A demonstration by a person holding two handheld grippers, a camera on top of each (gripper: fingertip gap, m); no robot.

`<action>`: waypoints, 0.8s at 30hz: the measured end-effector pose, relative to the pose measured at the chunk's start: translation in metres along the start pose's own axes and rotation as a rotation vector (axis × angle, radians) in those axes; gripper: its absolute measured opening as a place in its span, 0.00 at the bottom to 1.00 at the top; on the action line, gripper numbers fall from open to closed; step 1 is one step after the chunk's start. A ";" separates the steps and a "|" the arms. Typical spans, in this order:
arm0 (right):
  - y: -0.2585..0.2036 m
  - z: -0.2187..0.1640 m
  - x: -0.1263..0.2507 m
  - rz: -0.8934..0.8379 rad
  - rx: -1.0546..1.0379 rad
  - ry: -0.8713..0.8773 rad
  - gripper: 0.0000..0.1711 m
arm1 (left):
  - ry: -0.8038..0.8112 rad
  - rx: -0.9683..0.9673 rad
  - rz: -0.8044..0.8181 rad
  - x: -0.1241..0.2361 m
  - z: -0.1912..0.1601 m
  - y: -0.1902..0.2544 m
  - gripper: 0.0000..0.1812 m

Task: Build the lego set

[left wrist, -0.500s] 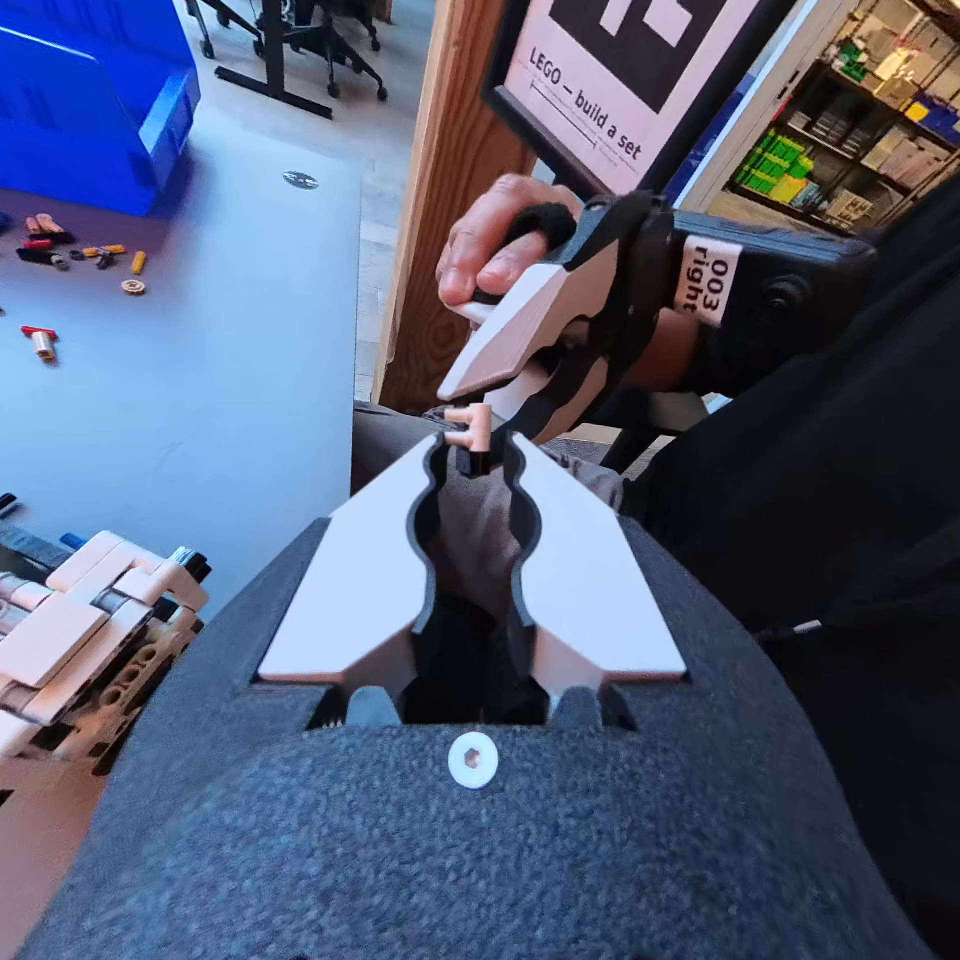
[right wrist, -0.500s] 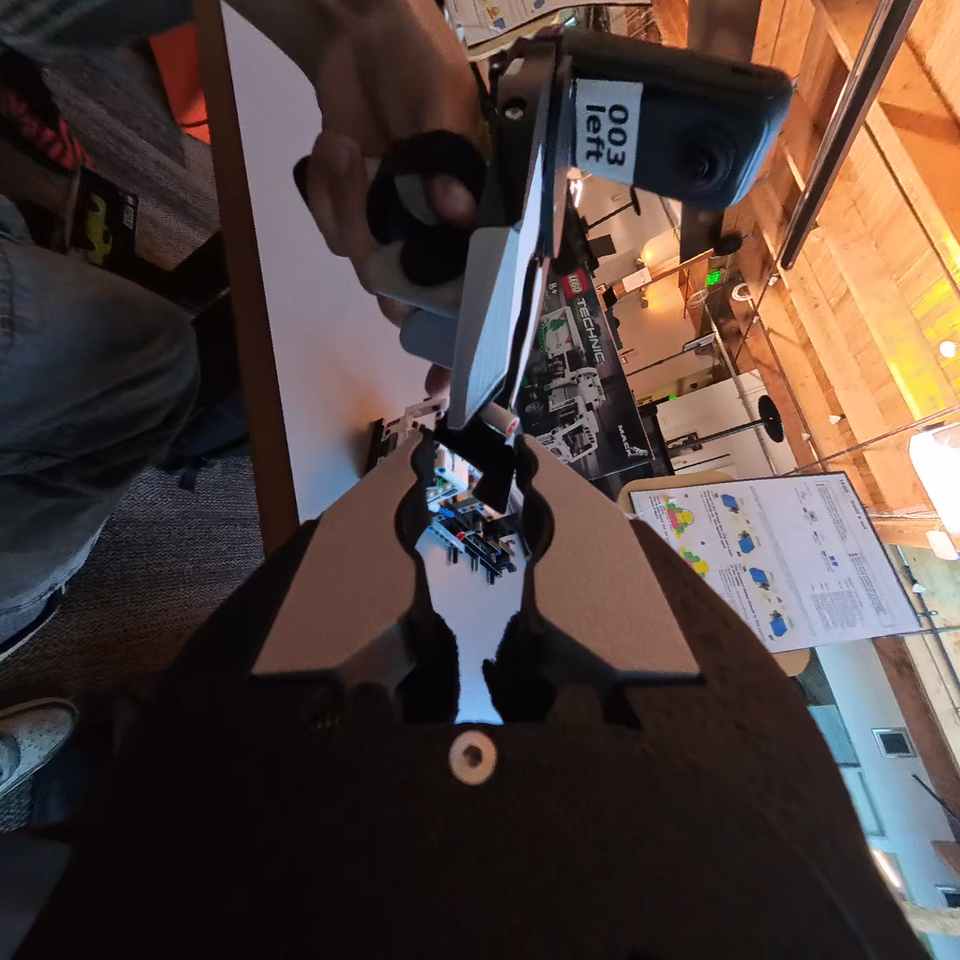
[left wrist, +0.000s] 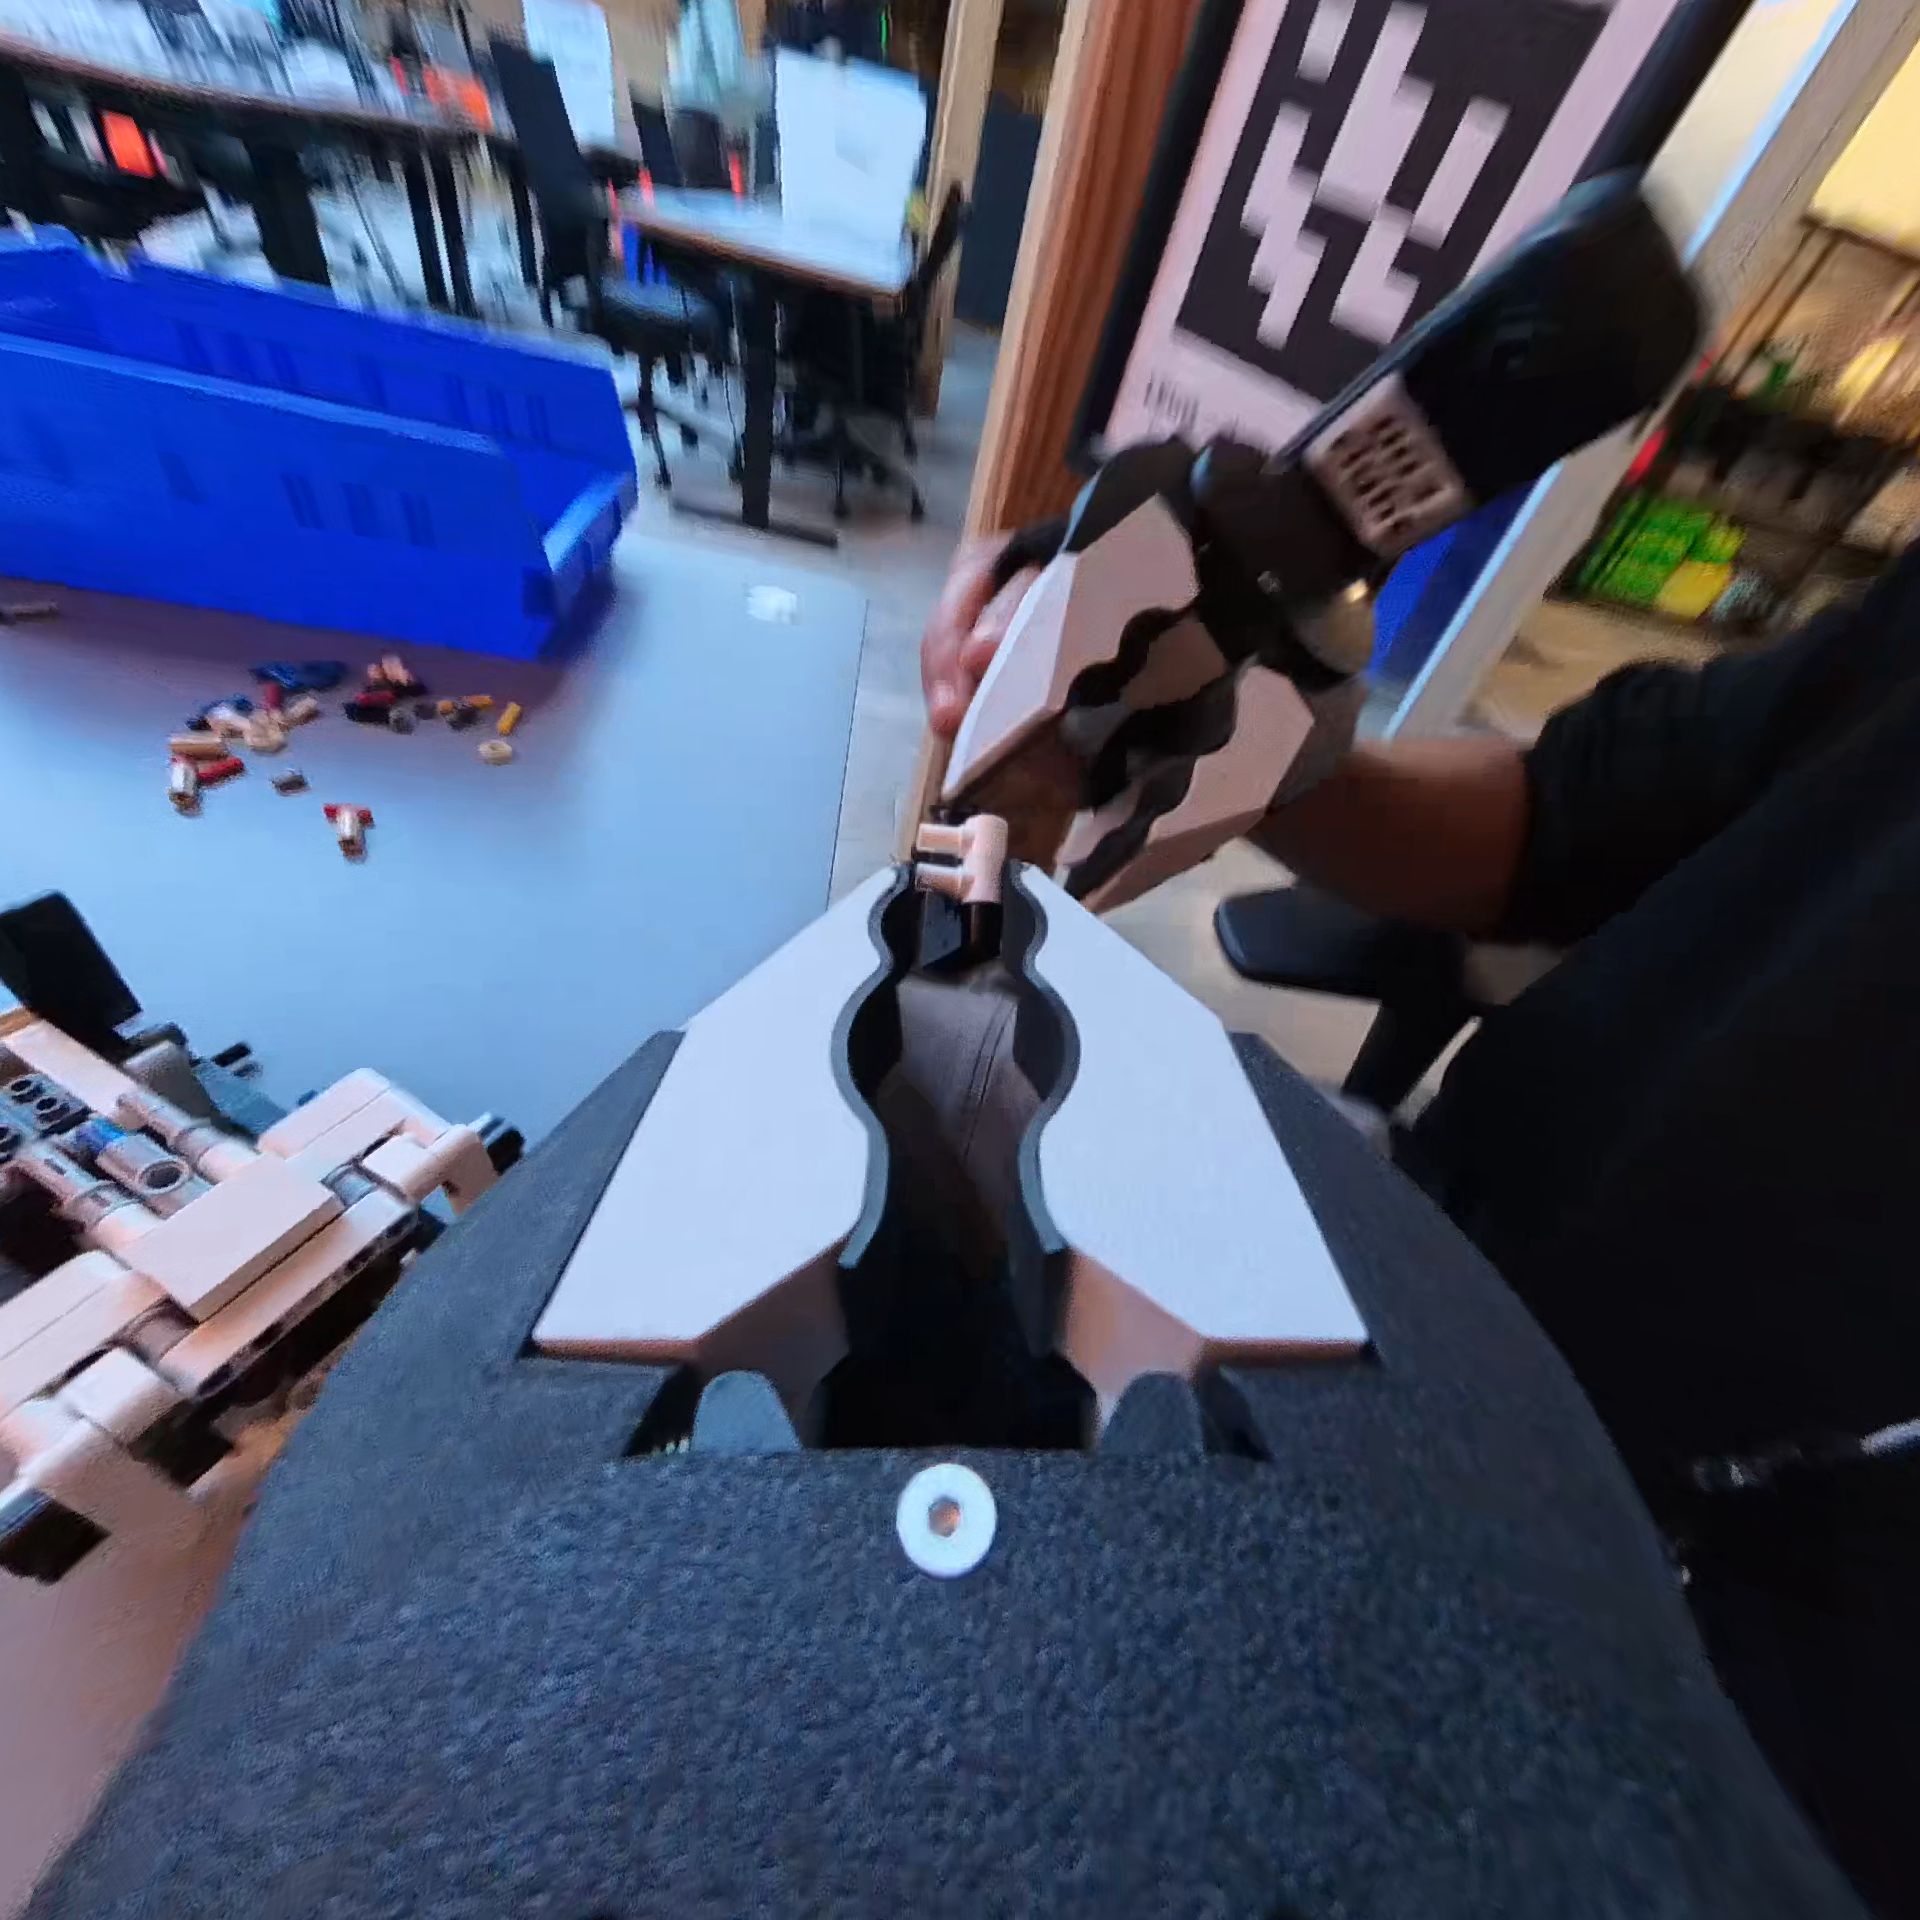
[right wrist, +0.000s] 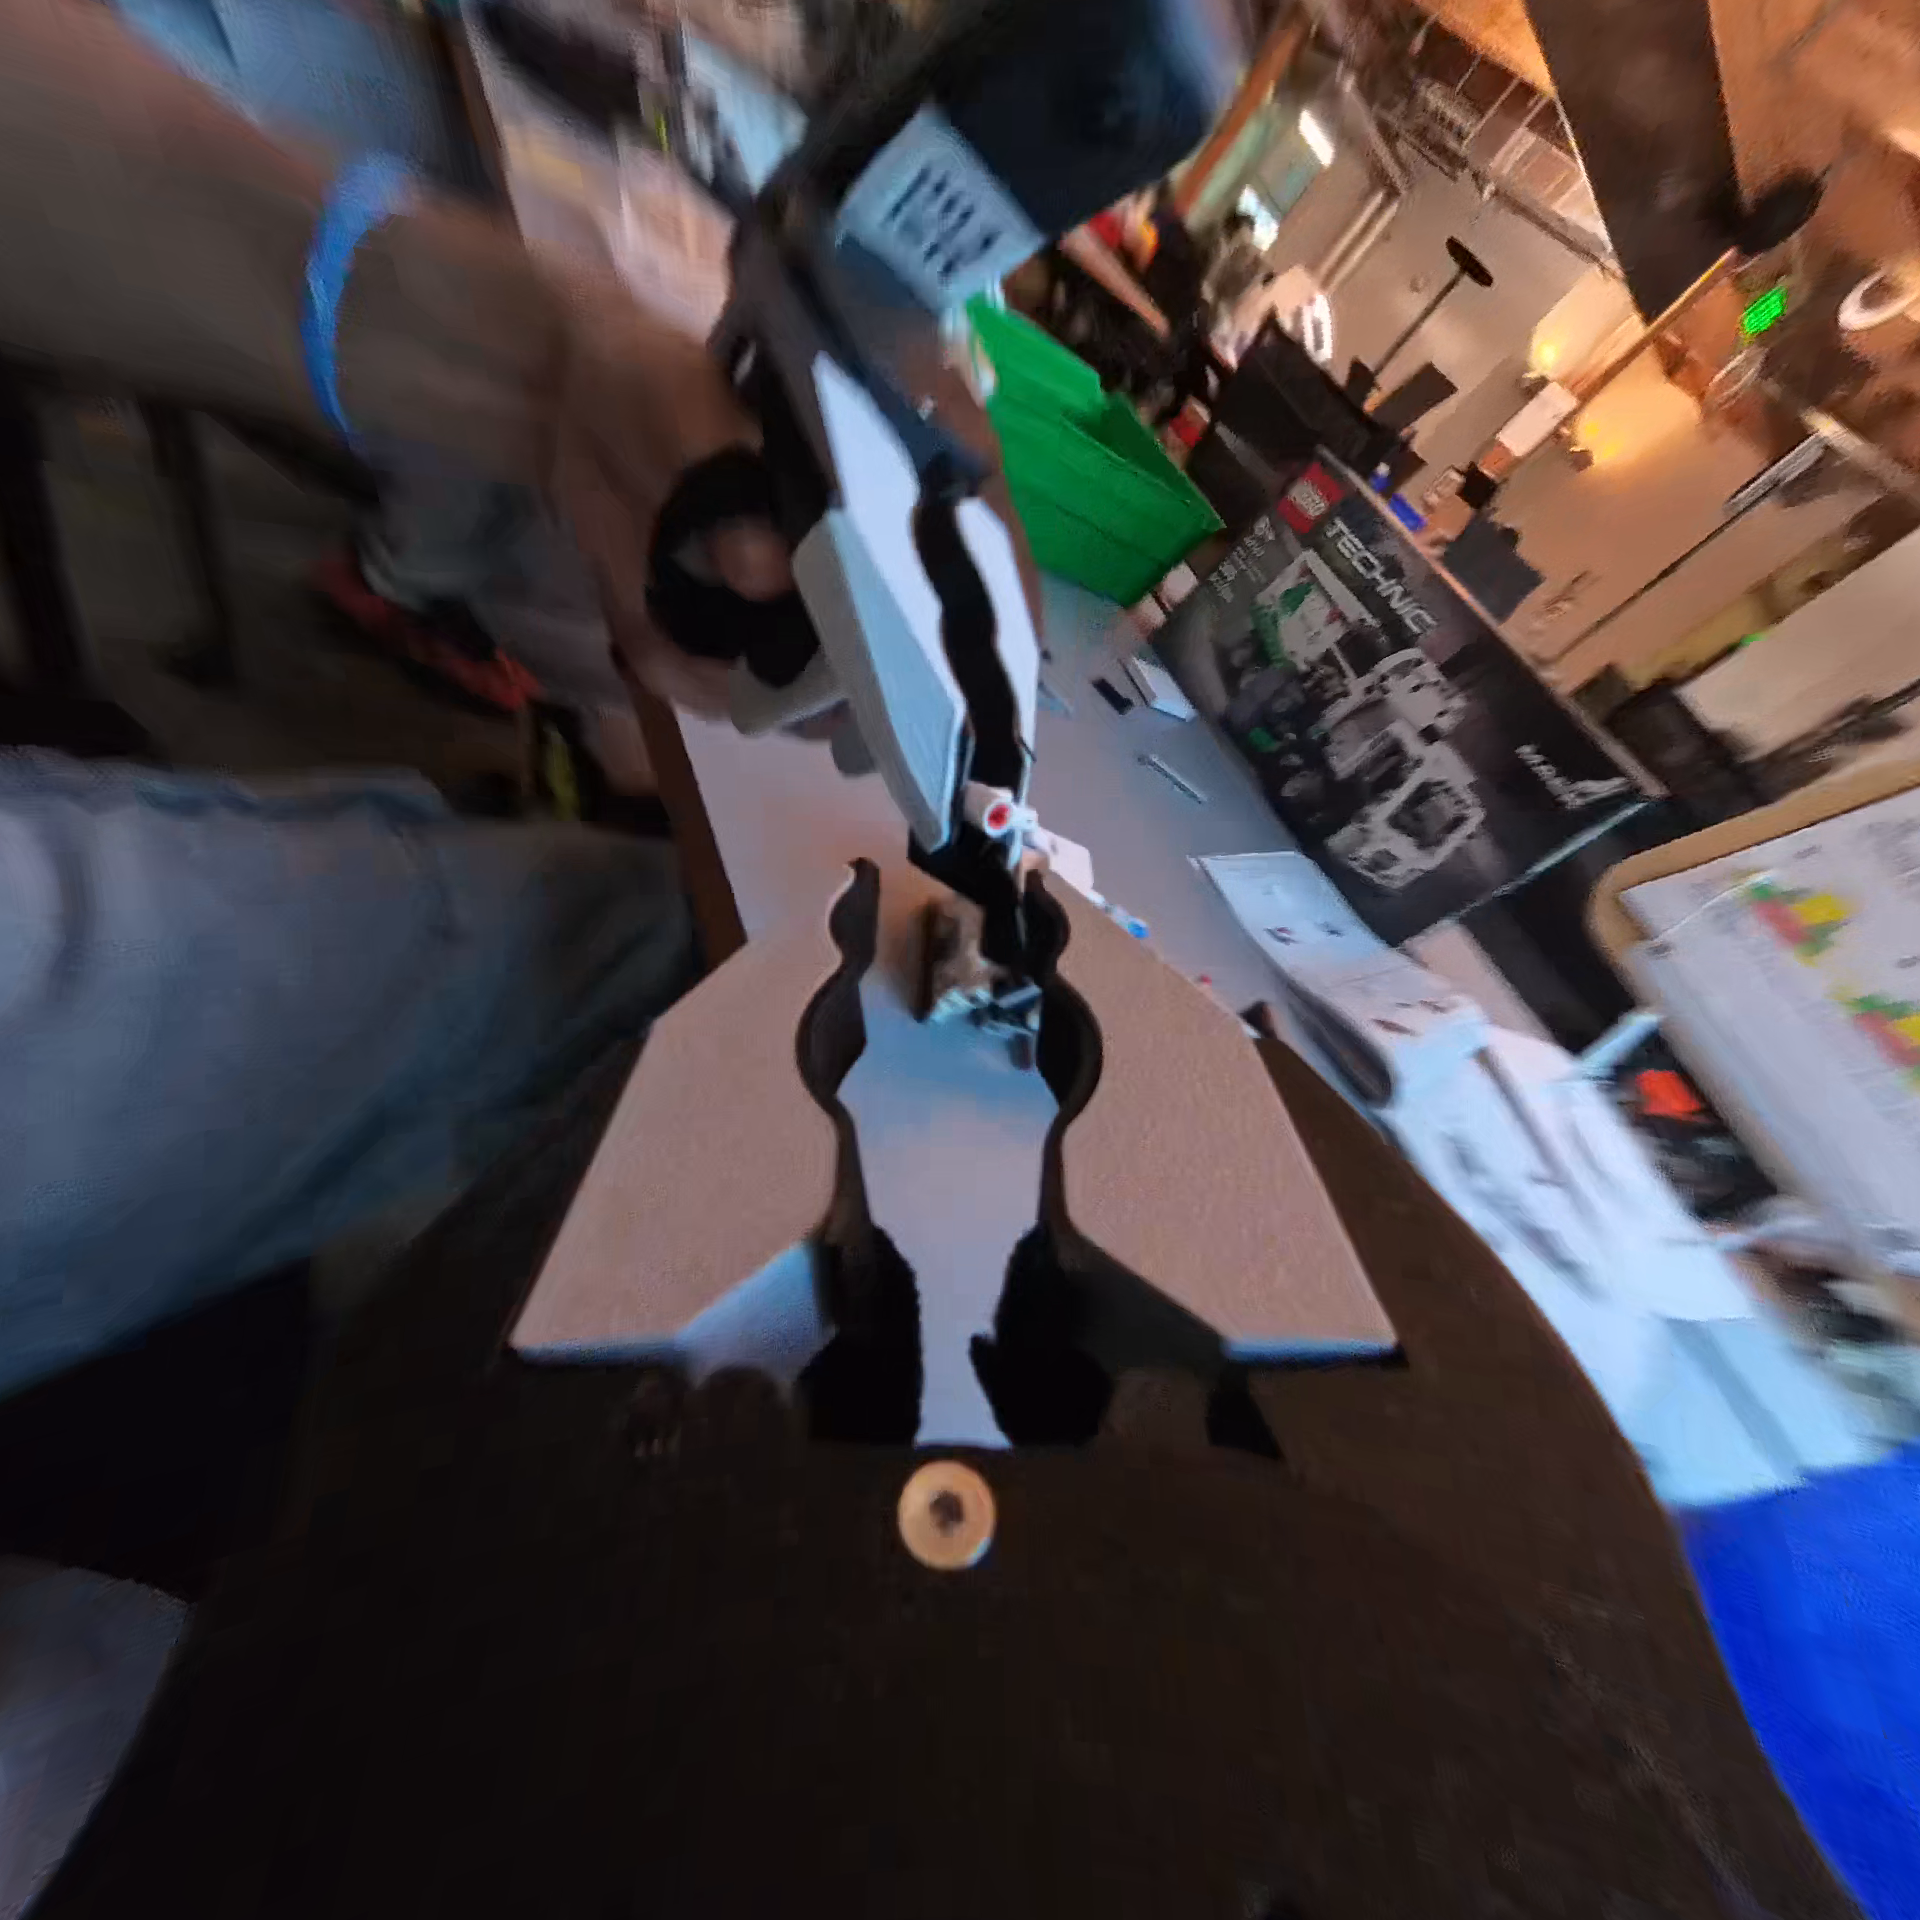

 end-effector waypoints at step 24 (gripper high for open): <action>0.000 -0.002 0.010 0.312 -0.933 0.543 0.04 | 0.354 -0.133 0.136 -0.008 -0.010 0.036 0.08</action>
Point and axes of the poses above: each gripper's, where its closed fingertips meet, x back along the fingers, z out of its top, y = z × x across the jaws, the point moved 5 cm from there along x, back along the fingers, and after that the axes turned 9 degrees about x, right-handed, at the moved point
